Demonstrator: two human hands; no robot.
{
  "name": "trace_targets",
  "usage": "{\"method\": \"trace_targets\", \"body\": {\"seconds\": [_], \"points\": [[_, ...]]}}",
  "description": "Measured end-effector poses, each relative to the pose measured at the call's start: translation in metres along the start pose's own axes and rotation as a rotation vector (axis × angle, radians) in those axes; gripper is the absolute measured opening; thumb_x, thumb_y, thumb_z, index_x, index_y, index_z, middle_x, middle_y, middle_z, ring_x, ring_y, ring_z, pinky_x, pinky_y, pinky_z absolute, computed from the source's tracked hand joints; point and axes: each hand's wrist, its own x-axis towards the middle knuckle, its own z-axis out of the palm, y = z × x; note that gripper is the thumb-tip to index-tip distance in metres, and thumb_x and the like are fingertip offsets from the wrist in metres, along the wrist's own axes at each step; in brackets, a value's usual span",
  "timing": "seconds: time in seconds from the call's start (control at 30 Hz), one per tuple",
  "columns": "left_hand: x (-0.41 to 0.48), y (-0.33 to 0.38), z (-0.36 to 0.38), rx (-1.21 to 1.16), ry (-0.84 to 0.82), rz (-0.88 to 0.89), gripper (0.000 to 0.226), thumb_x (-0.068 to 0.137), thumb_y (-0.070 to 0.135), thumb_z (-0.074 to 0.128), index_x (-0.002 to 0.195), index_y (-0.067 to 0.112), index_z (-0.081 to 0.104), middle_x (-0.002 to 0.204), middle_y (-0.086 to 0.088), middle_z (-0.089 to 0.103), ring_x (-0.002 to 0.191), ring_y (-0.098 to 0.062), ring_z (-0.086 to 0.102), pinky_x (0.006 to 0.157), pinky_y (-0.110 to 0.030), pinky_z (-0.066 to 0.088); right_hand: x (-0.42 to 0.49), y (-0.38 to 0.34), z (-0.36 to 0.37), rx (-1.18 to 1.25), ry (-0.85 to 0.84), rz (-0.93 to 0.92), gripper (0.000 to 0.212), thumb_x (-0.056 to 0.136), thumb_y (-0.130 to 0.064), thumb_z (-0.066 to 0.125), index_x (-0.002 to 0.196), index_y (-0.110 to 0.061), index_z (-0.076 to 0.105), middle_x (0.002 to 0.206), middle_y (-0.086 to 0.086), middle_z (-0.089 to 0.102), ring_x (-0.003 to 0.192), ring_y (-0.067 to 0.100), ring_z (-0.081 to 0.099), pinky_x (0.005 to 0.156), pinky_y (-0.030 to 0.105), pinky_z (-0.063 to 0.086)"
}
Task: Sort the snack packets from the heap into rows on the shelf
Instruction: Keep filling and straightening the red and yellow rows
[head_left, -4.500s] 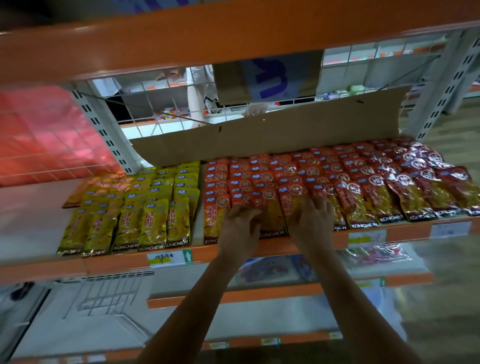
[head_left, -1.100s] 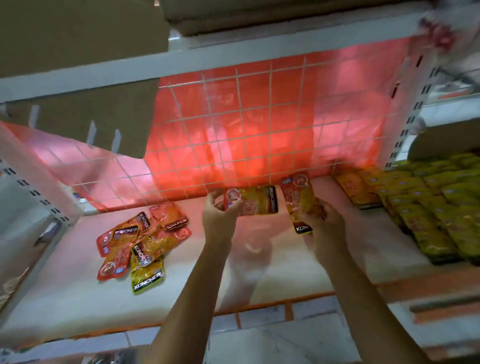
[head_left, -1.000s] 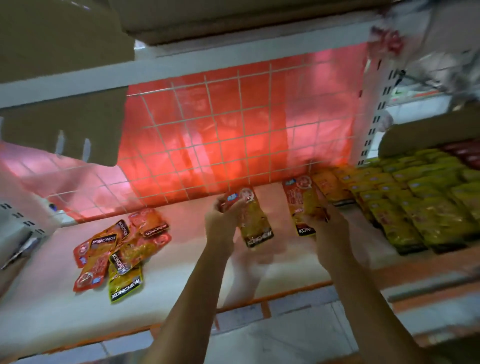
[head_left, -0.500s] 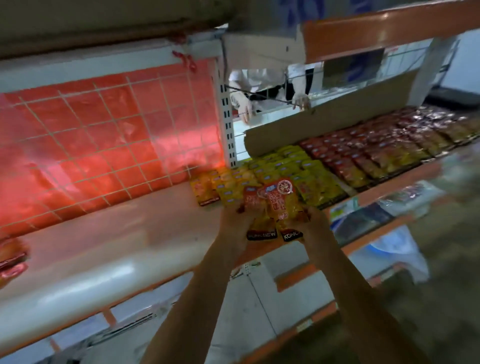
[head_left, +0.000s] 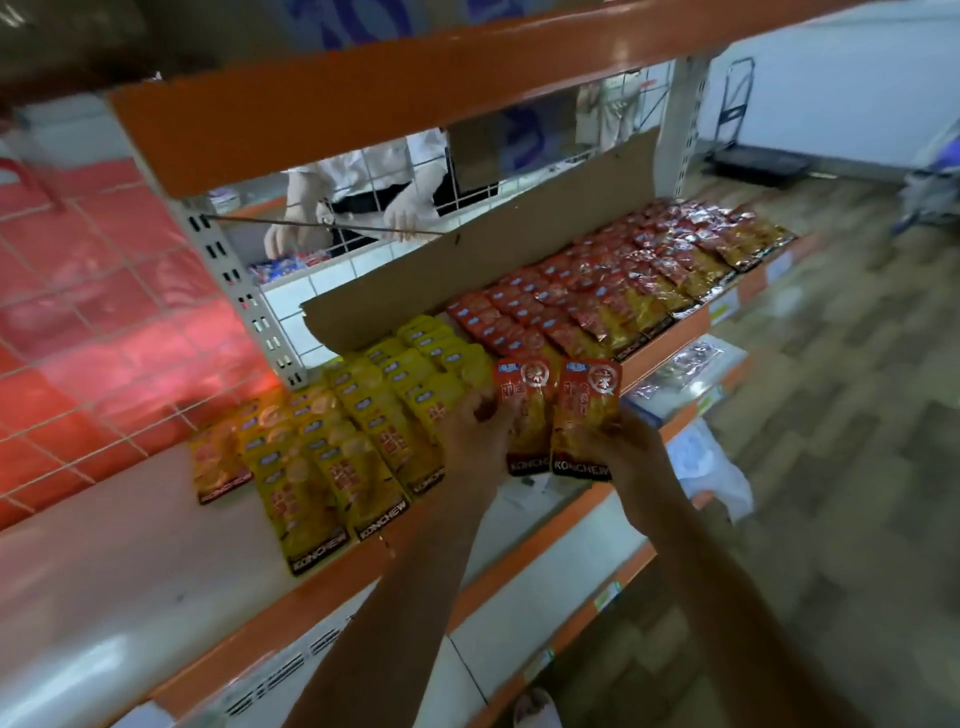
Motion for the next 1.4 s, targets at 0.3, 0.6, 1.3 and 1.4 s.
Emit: {"method": "trace_targets", "body": {"seconds": [0.3, 0.6, 1.3, 1.4], "points": [[0.088, 0.007, 0.057, 0.374, 0.156, 0.232, 0.063, 0.087, 0.016, 0.068, 0.142, 0.02, 0.036, 0.12, 0.008, 0.051, 0.106, -0.009, 0.052, 0.09, -0.027, 0.045, 0.106, -0.031, -0.038, -0.022, 0.083, -0.099, 0.059, 0.058, -0.008, 0.067, 0.116, 0.002, 0.06, 0.106, 0.02, 0.069, 0.094, 0.031, 0.067, 0.084, 0.045, 0.055], [0.109, -0.004, 0.079, 0.527, 0.013, 0.308, 0.059, 0.091, 0.011, 0.059, 0.144, 0.026, 0.037, 0.139, 0.005, 0.048, 0.126, -0.01, 0.045, 0.105, -0.024, 0.037, 0.184, -0.029, -0.062, -0.116, 0.138, -0.156, 0.054, 0.072, -0.004, 0.07, 0.121, -0.007, 0.049, 0.111, 0.014, 0.064, 0.102, 0.034, 0.063, 0.08, 0.047, 0.055], [0.095, -0.008, 0.154, 1.108, 0.588, 0.328, 0.039, 0.076, 0.022, 0.073, 0.114, 0.015, 0.067, 0.123, -0.016, 0.054, 0.111, -0.039, 0.048, 0.095, -0.045, 0.042, 0.28, -0.041, -0.113, -0.593, -0.073, -0.3, 0.031, 0.091, -0.024, 0.06, 0.113, -0.005, 0.049, 0.083, 0.003, 0.058, 0.074, 0.022, 0.056, 0.066, 0.033, 0.043], [0.099, -0.01, 0.181, 1.113, 0.6, 0.442, 0.032, 0.076, 0.017, 0.074, 0.106, 0.011, 0.069, 0.117, -0.017, 0.057, 0.108, -0.037, 0.052, 0.094, -0.044, 0.043, 0.292, -0.048, -0.133, -0.594, -0.076, -0.323, 0.033, 0.092, -0.024, 0.059, 0.116, -0.005, 0.048, 0.09, 0.011, 0.063, 0.079, 0.027, 0.06, 0.069, 0.036, 0.046]]}}
